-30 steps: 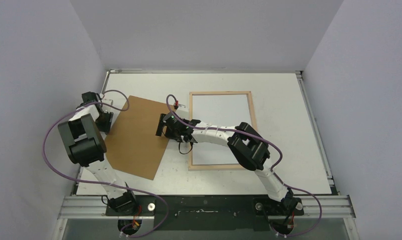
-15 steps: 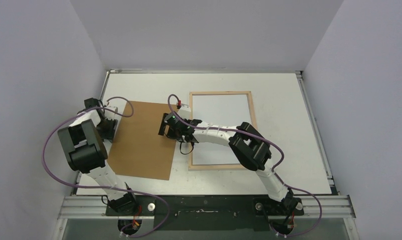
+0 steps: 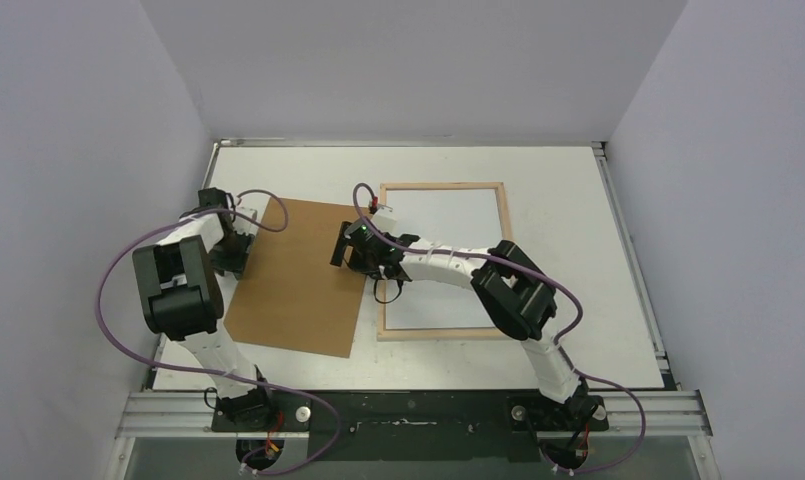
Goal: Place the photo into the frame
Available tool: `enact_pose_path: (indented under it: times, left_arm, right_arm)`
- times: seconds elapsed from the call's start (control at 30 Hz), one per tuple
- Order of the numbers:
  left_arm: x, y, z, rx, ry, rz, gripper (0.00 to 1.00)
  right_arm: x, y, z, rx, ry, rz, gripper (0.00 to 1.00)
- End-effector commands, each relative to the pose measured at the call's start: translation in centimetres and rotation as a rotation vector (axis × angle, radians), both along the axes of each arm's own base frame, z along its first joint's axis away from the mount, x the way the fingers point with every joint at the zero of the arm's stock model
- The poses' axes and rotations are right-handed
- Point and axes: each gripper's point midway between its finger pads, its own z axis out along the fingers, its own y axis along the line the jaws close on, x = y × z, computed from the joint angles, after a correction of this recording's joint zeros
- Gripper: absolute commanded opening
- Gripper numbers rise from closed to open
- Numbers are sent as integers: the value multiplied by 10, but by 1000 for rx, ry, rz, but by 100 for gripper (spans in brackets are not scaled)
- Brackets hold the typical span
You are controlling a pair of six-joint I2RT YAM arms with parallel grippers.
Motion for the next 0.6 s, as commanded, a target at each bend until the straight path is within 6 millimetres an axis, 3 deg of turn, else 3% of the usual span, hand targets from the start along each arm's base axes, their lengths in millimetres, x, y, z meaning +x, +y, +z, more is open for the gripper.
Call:
enact_pose_path:
  times: [0.0, 0.27, 0.4, 0.57]
  left_arm:
    - [4, -52, -11, -172, 16, -13, 40]
    - [-5, -51, -17, -156, 33, -17, 39]
    - [-2, -54, -16, -164, 27, -18, 39]
    - [8, -67, -13, -177, 13, -35, 39]
  right_arm:
    - [-8, 46, 106, 323, -102, 76, 93]
    - [-10, 49, 135, 402, -139, 107, 93]
    - [-12, 44, 138, 406, -140, 100, 94]
    - [-12, 24, 131, 394, -124, 52, 93]
